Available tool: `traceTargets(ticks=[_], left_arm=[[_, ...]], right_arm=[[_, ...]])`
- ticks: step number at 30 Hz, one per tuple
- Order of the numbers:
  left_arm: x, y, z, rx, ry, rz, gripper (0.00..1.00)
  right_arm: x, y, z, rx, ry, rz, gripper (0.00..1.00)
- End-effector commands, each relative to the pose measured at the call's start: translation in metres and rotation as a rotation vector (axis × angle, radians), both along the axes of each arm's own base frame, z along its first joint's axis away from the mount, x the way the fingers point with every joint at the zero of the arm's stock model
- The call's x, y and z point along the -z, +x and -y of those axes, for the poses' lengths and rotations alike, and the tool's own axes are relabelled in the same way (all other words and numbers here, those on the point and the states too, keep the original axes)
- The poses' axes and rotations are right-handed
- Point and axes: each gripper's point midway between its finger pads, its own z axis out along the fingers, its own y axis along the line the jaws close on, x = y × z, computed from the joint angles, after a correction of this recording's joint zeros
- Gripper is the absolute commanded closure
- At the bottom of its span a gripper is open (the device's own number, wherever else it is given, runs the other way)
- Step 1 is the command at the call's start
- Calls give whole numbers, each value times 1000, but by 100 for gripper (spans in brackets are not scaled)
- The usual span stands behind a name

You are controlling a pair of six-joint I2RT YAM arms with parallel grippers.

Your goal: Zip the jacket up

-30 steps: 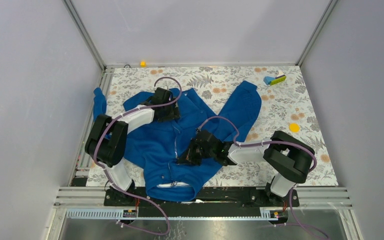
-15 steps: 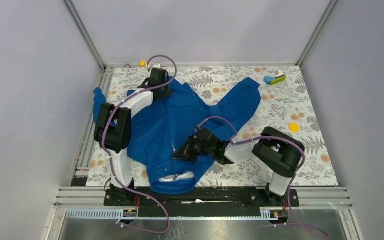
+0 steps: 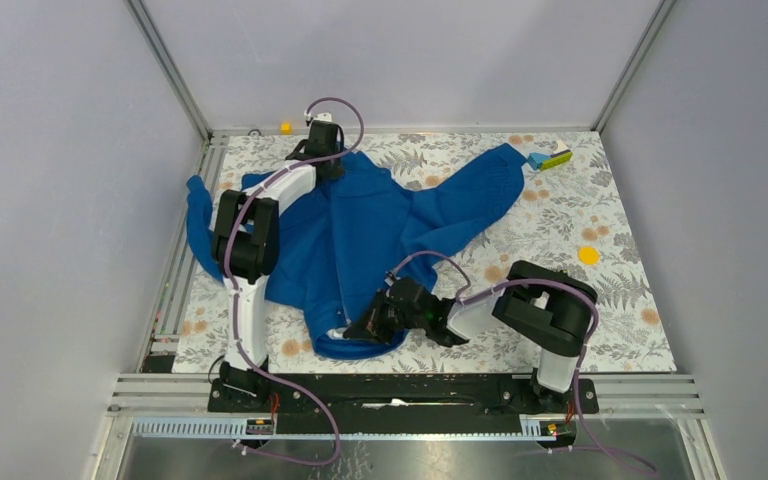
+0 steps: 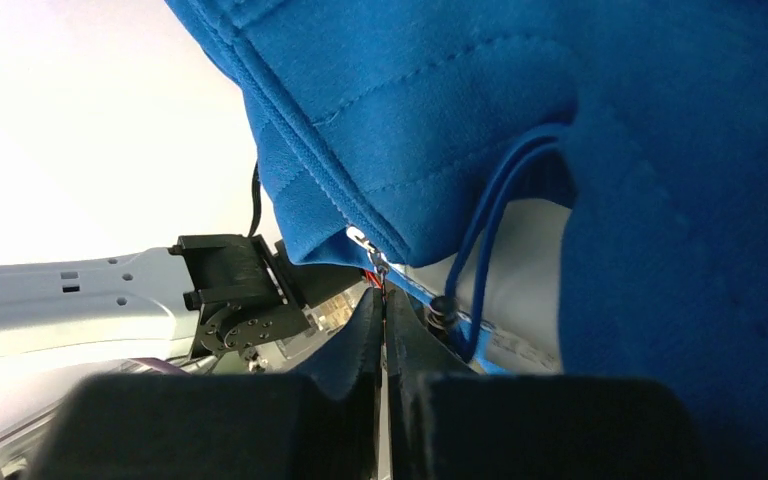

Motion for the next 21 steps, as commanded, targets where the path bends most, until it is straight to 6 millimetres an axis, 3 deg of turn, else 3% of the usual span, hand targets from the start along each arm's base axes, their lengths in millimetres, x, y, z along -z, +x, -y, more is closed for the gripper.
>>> traceTargets(ticks=[1, 6, 11, 12, 13, 14, 16, 17, 20, 21], left_arm=[[-95, 67, -21, -72, 38, 357, 100], [-91, 68, -21, -58, 64, 344, 100], [-86, 61, -17, -29, 69, 318, 100], [-90, 60, -14, -10, 56, 323, 100], [-89, 56, -11, 6, 46, 303, 99], [-92, 52, -10, 12, 36, 293, 86], [-102, 41, -12, -4, 11, 278, 52], [-102, 32, -14, -12, -4, 261, 41], [-117, 5, -12, -5, -67, 253, 24], [-125, -6, -11, -1, -90, 255, 12]], right_arm=[[1, -54, 25, -131, -39, -72, 100], [3, -49, 47, -99, -112, 6, 100], [-6, -45, 42, -123, -102, 68, 100], [-10, -43, 41, -134, -96, 111, 93], [-11, -40, 43, -140, -106, 166, 77], [-12, -36, 47, -159, -129, 239, 63], [-15, -24, 55, -178, -192, 380, 43], [-19, -19, 59, -196, -217, 439, 38], [-45, -7, 67, -244, -235, 620, 25], [-57, -3, 72, -249, -241, 680, 22]])
